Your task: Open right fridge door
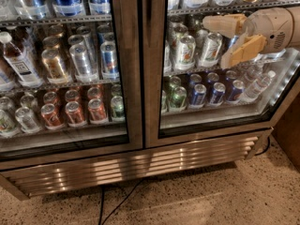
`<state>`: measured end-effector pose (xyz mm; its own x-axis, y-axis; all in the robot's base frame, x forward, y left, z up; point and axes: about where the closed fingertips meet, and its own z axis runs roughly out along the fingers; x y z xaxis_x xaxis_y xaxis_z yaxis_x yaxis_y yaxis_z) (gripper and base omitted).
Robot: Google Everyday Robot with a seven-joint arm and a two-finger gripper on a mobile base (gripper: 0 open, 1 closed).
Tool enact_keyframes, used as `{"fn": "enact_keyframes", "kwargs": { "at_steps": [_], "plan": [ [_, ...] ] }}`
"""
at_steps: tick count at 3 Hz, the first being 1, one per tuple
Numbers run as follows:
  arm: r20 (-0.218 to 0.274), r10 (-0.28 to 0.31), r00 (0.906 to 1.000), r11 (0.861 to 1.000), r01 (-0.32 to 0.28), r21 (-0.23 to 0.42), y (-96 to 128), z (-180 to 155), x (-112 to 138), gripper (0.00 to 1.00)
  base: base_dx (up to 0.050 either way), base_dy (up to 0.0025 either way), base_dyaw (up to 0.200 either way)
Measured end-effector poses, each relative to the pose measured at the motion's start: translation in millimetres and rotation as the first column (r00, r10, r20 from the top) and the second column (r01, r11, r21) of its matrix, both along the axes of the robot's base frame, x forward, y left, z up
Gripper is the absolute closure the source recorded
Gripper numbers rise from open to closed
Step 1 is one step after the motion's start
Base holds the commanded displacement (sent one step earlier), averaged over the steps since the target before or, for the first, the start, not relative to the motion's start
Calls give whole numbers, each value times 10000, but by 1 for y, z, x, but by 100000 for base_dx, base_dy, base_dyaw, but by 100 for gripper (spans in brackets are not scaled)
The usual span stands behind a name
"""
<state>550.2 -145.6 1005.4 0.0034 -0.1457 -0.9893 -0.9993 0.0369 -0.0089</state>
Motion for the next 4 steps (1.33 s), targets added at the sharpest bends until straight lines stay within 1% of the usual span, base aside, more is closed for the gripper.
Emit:
{"fn": "enact_keyframes", "kwargs": {
  "at_steps": [1,2,3,4],
  "plan": [
    [0,0,10000,10000,0,0,0,0,0,0,0,0,0],
    [113,459,9989,9989,-459,-29,17,1,2,0,0,0,0],
    [263,1009,9946,9948,-1004,-188,53,9,10,0,0,0,0],
    [247,1010,9946,9948,-1006,-166,54,9,10,0,0,0,0]
  ]
}}
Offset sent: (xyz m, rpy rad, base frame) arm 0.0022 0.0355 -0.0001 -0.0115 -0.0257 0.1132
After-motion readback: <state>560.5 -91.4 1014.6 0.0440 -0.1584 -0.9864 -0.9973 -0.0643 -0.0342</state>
